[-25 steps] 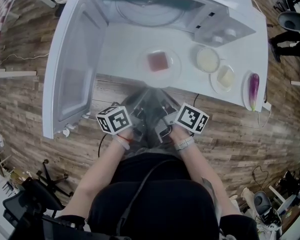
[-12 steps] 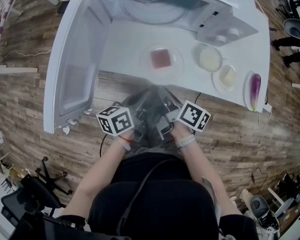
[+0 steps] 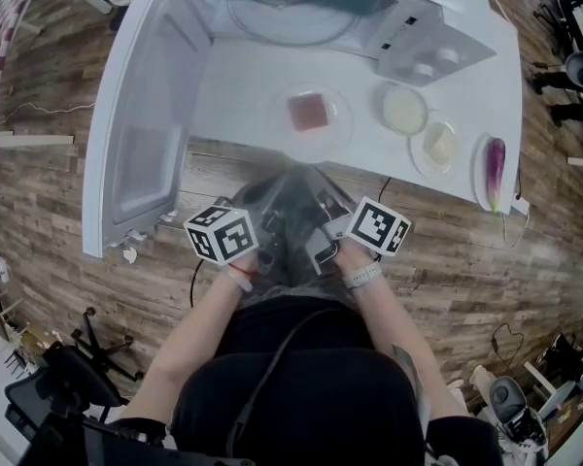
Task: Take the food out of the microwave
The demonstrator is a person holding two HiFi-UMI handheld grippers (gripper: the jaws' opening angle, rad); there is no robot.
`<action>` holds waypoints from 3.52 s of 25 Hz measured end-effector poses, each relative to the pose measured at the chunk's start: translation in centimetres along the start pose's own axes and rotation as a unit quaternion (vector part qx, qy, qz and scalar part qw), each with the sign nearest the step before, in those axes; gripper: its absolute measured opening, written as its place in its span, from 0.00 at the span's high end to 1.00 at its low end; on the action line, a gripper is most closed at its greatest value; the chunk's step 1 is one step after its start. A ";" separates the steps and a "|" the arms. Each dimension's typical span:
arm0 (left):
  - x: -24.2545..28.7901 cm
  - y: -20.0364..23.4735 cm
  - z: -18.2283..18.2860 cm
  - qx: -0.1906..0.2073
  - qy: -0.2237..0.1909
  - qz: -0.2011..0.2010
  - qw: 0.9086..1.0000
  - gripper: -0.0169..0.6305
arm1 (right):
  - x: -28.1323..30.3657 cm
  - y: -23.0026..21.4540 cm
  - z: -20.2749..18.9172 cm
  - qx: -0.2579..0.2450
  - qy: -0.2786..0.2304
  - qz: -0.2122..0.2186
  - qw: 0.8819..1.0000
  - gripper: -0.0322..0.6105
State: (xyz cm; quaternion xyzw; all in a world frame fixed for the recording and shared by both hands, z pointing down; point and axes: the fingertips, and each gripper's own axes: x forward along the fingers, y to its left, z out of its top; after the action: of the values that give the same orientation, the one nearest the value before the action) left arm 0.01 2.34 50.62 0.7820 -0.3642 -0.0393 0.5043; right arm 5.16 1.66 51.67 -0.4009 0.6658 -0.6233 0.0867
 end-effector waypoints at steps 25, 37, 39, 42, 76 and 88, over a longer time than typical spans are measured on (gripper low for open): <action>0.0 -2.7 2.5 0.089 -0.012 -0.008 0.996 0.96 | -2.2 4.7 1.6 -0.300 -0.003 0.013 0.954 0.91; -0.5 -3.9 2.9 0.114 -0.018 -0.017 0.993 0.96 | -3.1 5.8 1.7 -0.332 -0.020 0.012 0.943 0.92; -0.7 -4.0 3.0 0.121 -0.021 -0.017 0.992 0.96 | -3.3 6.1 1.7 -0.346 -0.024 0.010 0.938 0.92; -1.0 -4.3 3.3 0.132 -0.029 -0.017 0.991 0.96 | -3.6 6.4 1.8 -0.365 -0.030 0.007 0.930 0.92; -5.0 -8.7 5.5 0.261 -0.125 -0.025 0.957 0.96 | -6.8 11.6 0.2 -0.466 -0.109 0.030 0.877 0.92; -4.7 -7.9 5.6 0.250 -0.118 -0.011 0.961 0.96 | -6.6 11.0 0.8 -0.455 -0.109 0.023 0.883 0.92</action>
State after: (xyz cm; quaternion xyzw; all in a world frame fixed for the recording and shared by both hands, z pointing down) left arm -1.62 2.68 39.96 0.8772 -0.4103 -0.0442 0.2453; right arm 5.36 4.15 39.05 -0.4466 0.8714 -0.2021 -0.0189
